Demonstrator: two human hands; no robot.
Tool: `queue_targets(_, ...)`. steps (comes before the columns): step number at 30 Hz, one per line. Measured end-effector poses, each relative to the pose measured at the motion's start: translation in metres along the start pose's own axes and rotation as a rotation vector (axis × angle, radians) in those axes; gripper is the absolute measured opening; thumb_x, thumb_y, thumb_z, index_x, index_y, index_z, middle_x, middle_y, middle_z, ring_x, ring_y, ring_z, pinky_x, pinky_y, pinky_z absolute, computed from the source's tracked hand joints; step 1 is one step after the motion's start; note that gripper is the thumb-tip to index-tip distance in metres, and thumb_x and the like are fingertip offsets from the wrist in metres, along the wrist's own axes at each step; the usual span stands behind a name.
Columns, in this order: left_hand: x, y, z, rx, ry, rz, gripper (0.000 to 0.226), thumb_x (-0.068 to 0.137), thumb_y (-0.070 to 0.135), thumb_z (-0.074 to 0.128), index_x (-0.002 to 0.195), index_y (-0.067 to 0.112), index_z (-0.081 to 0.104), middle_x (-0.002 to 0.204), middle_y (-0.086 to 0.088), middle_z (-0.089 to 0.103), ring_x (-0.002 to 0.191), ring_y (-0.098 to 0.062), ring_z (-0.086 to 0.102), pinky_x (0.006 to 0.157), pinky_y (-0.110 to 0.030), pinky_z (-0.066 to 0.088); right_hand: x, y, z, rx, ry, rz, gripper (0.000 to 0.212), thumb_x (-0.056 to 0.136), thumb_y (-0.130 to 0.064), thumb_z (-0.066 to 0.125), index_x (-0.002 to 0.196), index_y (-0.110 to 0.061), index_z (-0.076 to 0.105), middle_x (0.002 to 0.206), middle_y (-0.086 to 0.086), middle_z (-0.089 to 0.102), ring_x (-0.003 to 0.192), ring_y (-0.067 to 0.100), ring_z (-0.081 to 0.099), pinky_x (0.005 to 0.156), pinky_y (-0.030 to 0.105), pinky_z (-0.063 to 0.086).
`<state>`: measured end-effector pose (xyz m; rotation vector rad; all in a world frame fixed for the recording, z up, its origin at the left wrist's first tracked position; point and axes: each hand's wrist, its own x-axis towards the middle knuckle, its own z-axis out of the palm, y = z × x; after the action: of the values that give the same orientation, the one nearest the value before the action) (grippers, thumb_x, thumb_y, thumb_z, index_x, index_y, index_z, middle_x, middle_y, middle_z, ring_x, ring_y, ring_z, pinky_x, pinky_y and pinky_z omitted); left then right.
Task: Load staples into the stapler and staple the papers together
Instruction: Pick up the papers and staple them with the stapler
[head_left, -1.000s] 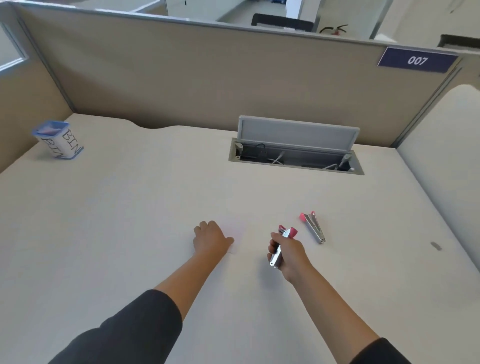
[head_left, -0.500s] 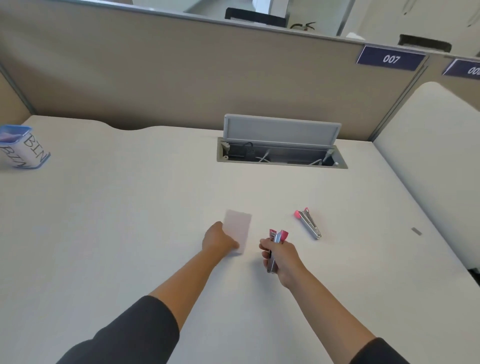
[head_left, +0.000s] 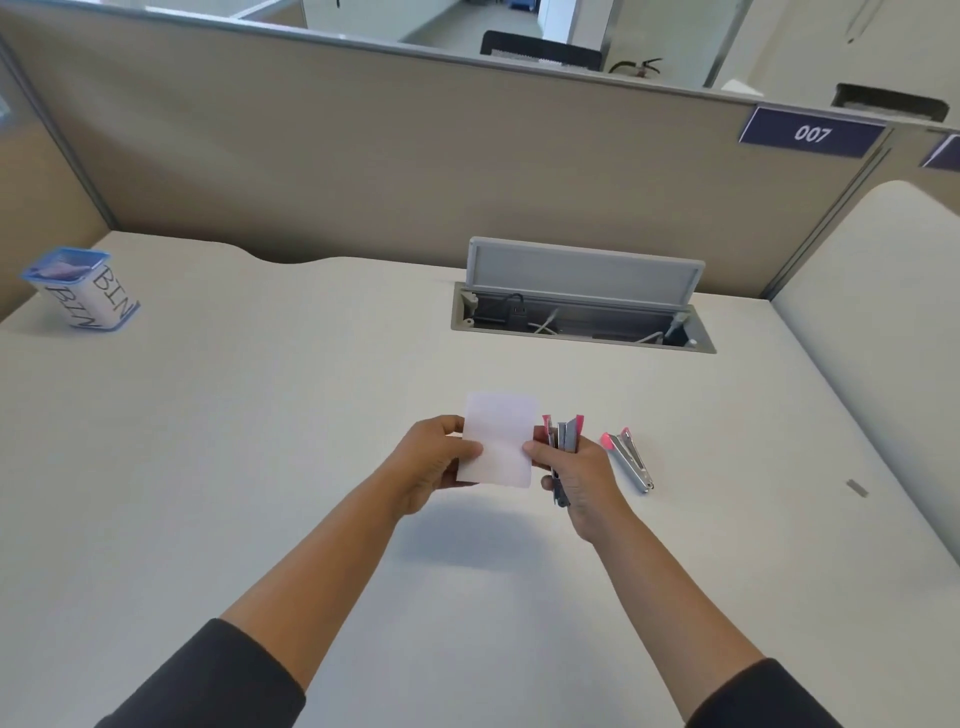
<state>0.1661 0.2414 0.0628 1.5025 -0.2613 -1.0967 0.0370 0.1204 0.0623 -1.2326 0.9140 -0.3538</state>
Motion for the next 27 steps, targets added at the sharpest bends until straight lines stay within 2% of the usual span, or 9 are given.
queue_targets(2, -0.002, 0.004, -0.004, -0.047, -0.027, 0.005, 0.02, 0.085, -0.004, 0.054, 0.092, 0.011, 0.064, 0.088, -0.01, 0.07, 0.072, -0.021, 0.069, 0.055, -0.025, 0.056, -0.002, -0.002, -0.002, -0.007, -0.01, -0.023, 0.013, 0.073, -0.012, 0.072, 0.085, -0.017, 0.067, 0.073, -0.001, 0.072, 0.069, 0.024, 0.052, 0.048, 0.026, 0.026)
queue_targets(6, -0.007, 0.014, -0.005, -0.047, -0.093, -0.019, 0.025, 0.086, -0.007, 0.051, 0.102, 0.009, 0.063, 0.092, -0.01, 0.07, 0.075, -0.021, 0.069, 0.056, -0.026, 0.057, -0.008, -0.01, -0.003, -0.028, -0.015, -0.079, 0.012, 0.073, -0.012, 0.071, 0.075, -0.021, 0.064, 0.063, -0.006, 0.067, 0.05, 0.013, 0.049, 0.039, 0.019, 0.027)
queue_targets(9, -0.012, 0.02, -0.004, -0.11, -0.126, -0.039, 0.03, 0.088, -0.007, 0.045, 0.101, 0.007, 0.066, 0.089, -0.009, 0.071, 0.072, -0.02, 0.071, 0.057, -0.027, 0.058, -0.012, -0.015, -0.002, -0.068, -0.018, -0.213, 0.019, 0.071, -0.007, 0.069, 0.065, -0.024, 0.067, 0.058, -0.012, 0.062, 0.044, 0.005, 0.047, 0.038, 0.014, 0.031)
queue_targets(13, -0.014, 0.027, -0.007, -0.302, -0.191, -0.132, 0.035, 0.091, 0.013, 0.039, 0.091, 0.004, 0.073, 0.096, -0.016, 0.07, 0.086, -0.03, 0.068, 0.073, -0.036, 0.059, -0.014, -0.013, -0.003, -0.193, -0.031, -0.421, 0.042, 0.074, 0.009, 0.054, 0.06, -0.028, 0.067, 0.07, -0.019, 0.07, 0.071, -0.004, 0.062, 0.064, 0.005, 0.044)
queue_targets(15, -0.017, 0.029, -0.007, -0.329, -0.223, -0.177, 0.036, 0.092, 0.024, 0.044, 0.093, 0.002, 0.072, 0.096, -0.019, 0.07, 0.086, -0.032, 0.068, 0.073, -0.037, 0.059, -0.014, -0.011, -0.003, -0.238, -0.033, -0.489, 0.049, 0.072, 0.013, 0.051, 0.059, -0.032, 0.066, 0.074, -0.02, 0.071, 0.079, -0.004, 0.064, 0.071, 0.006, 0.047)
queue_targets(17, -0.018, 0.03, -0.005, -0.274, -0.191, -0.143, 0.021, 0.09, 0.014, 0.054, 0.09, 0.001, 0.071, 0.097, -0.017, 0.068, 0.082, -0.028, 0.068, 0.066, -0.033, 0.061, -0.014, -0.01, -0.003, -0.267, -0.035, -0.526, 0.051, 0.07, 0.014, 0.05, 0.059, -0.034, 0.066, 0.077, -0.021, 0.071, 0.078, -0.002, 0.063, 0.07, 0.008, 0.048)
queue_targets(20, -0.021, 0.031, -0.001, -0.134, -0.124, -0.066, 0.02, 0.084, -0.009, 0.055, 0.087, 0.004, 0.069, 0.093, -0.014, 0.065, 0.08, -0.023, 0.064, 0.059, -0.024, 0.059, -0.017, -0.01, -0.004, -0.29, -0.04, -0.53, 0.048, 0.07, 0.012, 0.052, 0.06, -0.033, 0.066, 0.078, -0.022, 0.071, 0.078, -0.003, 0.063, 0.069, 0.007, 0.047)
queue_targets(23, -0.022, 0.032, -0.001, -0.057, -0.063, -0.003, 0.021, 0.081, -0.011, 0.059, 0.085, 0.006, 0.07, 0.09, -0.012, 0.064, 0.079, -0.023, 0.061, 0.057, -0.021, 0.058, -0.02, -0.014, -0.004, -0.268, -0.061, -0.478, 0.041, 0.076, 0.009, 0.056, 0.063, -0.029, 0.066, 0.078, -0.022, 0.072, 0.08, -0.005, 0.063, 0.069, 0.005, 0.045)
queue_targets(27, -0.024, 0.033, -0.001, 0.058, -0.006, 0.065, 0.022, 0.079, -0.01, 0.062, 0.081, 0.011, 0.07, 0.089, -0.01, 0.062, 0.079, -0.022, 0.058, 0.058, -0.021, 0.056, -0.023, -0.024, -0.009, -0.24, -0.059, -0.325, 0.029, 0.077, 0.001, 0.059, 0.076, -0.025, 0.072, 0.067, -0.023, 0.067, 0.052, -0.003, 0.052, 0.043, 0.006, 0.035)
